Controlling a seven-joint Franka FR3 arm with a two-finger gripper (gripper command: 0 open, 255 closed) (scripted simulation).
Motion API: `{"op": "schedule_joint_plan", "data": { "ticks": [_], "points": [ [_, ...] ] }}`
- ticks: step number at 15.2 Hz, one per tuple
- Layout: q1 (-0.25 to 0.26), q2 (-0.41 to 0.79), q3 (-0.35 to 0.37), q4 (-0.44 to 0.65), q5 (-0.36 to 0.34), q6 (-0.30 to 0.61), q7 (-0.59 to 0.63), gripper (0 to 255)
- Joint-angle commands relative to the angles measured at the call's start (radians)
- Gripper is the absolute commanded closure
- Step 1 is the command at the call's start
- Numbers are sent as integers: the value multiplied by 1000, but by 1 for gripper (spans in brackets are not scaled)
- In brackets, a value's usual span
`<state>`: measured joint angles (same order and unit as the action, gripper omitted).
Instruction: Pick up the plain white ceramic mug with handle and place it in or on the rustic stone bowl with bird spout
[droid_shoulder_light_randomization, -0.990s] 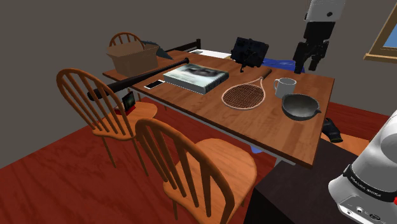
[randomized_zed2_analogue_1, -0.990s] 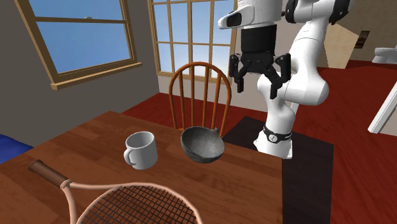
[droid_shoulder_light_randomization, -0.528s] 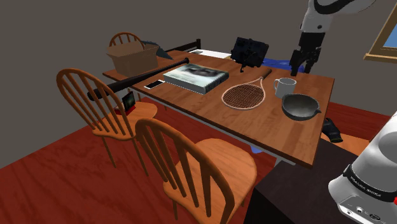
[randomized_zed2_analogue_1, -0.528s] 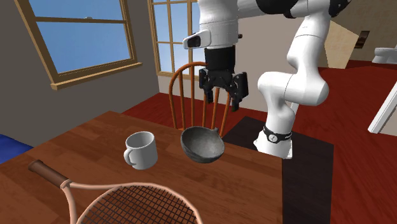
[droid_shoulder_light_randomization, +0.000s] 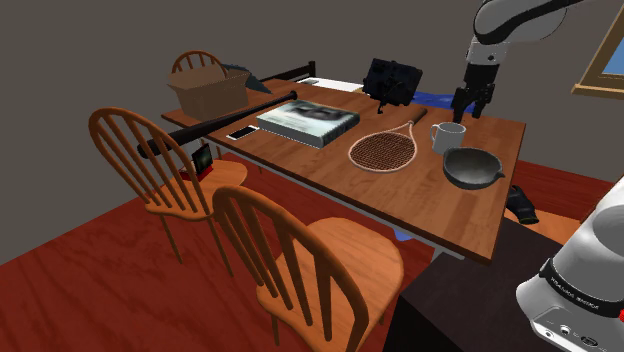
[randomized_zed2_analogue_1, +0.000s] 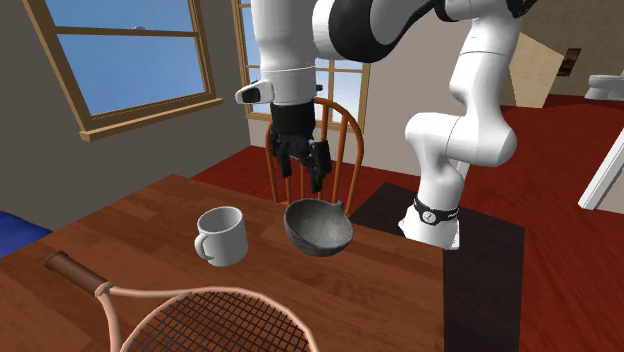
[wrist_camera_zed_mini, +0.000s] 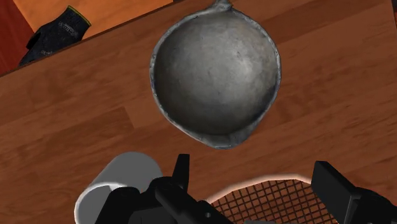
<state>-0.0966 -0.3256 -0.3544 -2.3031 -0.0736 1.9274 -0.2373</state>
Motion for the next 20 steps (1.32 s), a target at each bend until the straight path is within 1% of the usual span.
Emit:
{"op": "schedule_joint_plan", "data": {
  "ticks": [1, 6, 11, 18, 20],
  "points": [
    [-7, 67, -31, 33, 6, 38, -42, 0],
    [-24, 243, -93, 136, 54, 113, -145, 0],
    [-60, 432, -132, 269, 136, 160, -254, 0],
    [-154, 690, -134, 499, 258, 172, -380, 0],
    [-157, 701, -130, 487, 265, 195, -384, 0]
  ]
}}
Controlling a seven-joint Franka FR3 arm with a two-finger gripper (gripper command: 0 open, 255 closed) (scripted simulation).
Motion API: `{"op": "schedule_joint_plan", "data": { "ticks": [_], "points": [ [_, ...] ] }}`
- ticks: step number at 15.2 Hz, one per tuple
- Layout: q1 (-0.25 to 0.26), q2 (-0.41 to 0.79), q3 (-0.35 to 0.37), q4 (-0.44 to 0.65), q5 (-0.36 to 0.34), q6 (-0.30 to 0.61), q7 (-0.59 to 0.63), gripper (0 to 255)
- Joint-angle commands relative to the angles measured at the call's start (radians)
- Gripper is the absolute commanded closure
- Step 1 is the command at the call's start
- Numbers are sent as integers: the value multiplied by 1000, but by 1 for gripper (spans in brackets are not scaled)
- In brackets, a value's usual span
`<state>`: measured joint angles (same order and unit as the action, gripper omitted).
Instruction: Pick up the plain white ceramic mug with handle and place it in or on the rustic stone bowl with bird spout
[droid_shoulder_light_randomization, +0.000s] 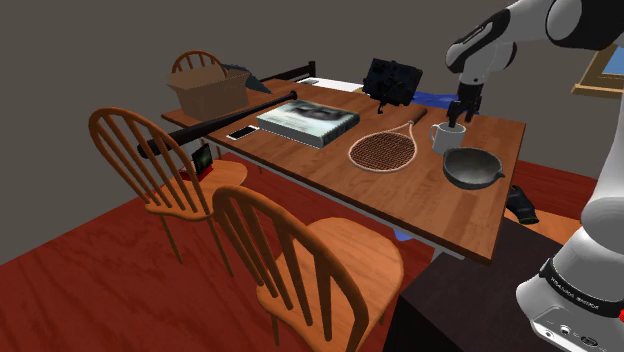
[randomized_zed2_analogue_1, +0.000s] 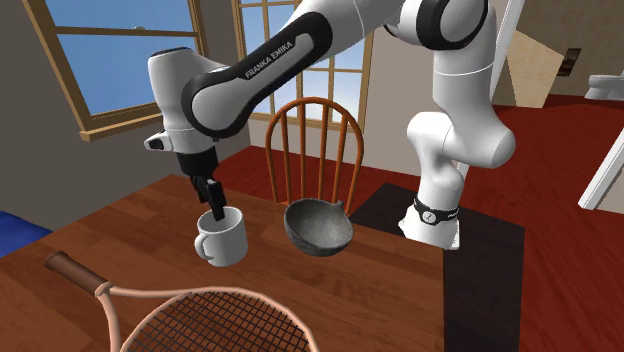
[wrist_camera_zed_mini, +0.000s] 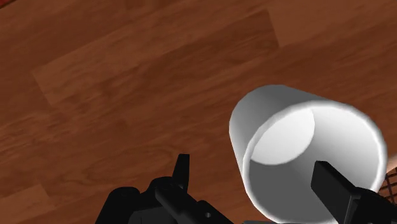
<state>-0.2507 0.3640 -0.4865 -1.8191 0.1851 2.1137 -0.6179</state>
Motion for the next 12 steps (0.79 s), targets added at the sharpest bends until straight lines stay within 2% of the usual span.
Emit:
{"op": "schedule_joint_plan", "data": {
  "ticks": [1, 6, 12],
  "points": [
    [-4, 18, 4, -3, 10, 20, -6, 0],
    [-11, 48, 14, -25, 29, 69, -18, 0],
    [-11, 48, 14, -25, 29, 69, -18, 0]
  ]
}}
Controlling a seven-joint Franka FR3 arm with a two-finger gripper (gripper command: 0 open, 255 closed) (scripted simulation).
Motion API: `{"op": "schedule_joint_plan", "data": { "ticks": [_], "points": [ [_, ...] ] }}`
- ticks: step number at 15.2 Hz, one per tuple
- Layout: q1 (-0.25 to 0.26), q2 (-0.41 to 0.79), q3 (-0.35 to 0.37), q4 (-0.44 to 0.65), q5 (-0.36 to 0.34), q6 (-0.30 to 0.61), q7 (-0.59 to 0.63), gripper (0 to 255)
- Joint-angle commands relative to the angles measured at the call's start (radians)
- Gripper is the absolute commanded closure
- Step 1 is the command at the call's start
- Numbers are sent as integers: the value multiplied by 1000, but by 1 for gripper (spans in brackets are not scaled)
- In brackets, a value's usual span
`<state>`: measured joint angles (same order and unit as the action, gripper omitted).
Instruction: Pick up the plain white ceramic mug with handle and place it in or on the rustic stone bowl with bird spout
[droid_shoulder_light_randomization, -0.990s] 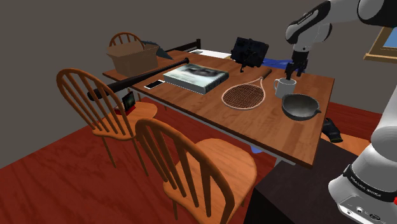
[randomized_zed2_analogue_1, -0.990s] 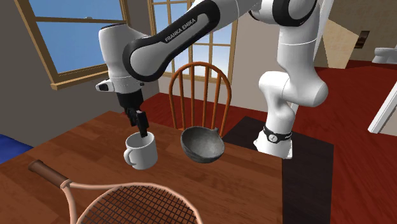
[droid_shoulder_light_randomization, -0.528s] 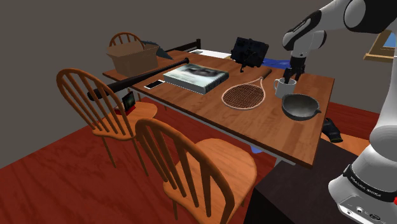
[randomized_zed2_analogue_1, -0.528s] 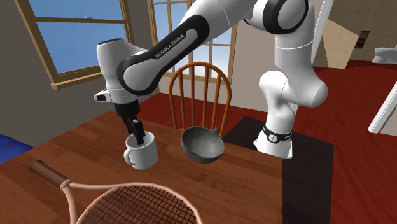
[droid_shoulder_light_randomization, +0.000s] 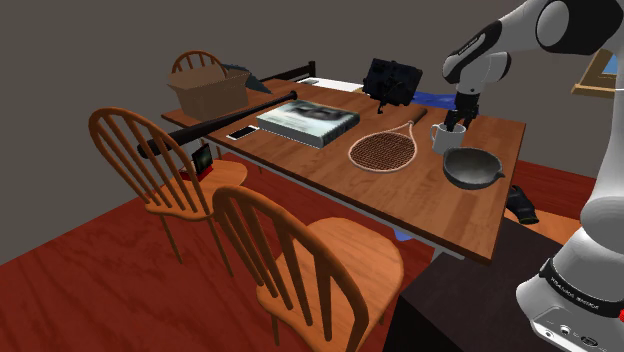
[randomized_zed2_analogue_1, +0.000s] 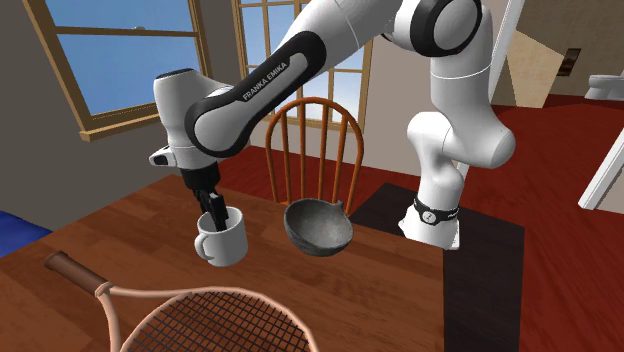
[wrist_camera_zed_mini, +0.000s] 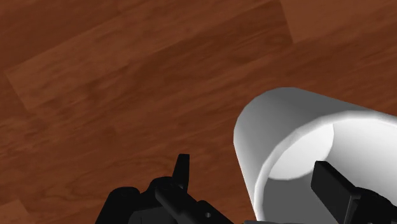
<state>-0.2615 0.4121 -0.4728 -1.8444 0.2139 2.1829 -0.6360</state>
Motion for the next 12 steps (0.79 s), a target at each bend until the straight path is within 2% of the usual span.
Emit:
{"op": "schedule_joint_plan", "data": {
  "ticks": [1, 2, 12],
  "points": [
    [0, 0, 0, 0, 0, 0, 0, 0],
    [0, 0, 0, 0, 0, 0, 0, 255],
    [2, -7, -2, 4, -4, -10, 3, 255]
  ]
}}
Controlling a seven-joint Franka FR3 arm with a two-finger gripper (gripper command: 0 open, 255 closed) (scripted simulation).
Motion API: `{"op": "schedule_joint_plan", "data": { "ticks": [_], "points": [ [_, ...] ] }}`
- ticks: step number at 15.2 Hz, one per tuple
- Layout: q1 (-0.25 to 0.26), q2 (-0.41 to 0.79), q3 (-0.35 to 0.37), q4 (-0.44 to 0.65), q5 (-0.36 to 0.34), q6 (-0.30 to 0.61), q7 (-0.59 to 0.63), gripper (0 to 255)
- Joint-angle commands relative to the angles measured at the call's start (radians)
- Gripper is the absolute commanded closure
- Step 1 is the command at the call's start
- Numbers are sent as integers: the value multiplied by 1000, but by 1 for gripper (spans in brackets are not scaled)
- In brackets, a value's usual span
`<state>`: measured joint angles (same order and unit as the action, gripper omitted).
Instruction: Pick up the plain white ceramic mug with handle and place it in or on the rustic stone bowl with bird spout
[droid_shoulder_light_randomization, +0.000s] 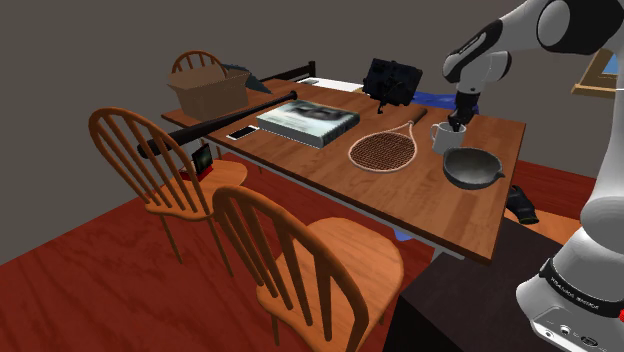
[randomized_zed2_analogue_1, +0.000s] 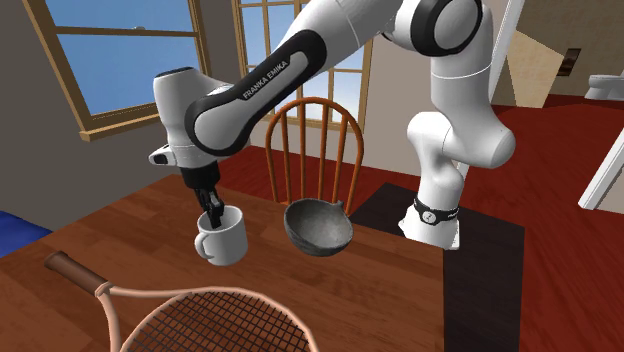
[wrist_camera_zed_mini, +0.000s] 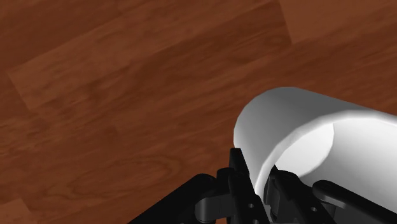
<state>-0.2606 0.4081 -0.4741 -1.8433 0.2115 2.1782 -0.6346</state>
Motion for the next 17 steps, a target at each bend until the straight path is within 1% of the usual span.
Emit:
{"op": "schedule_joint_plan", "data": {
  "ticks": [1, 17],
  "points": [
    [2, -10, -3, 7, -6, -16, 4, 255],
    [18, -101, -28, 108, -62, -197, 39, 255]
  ]
}}
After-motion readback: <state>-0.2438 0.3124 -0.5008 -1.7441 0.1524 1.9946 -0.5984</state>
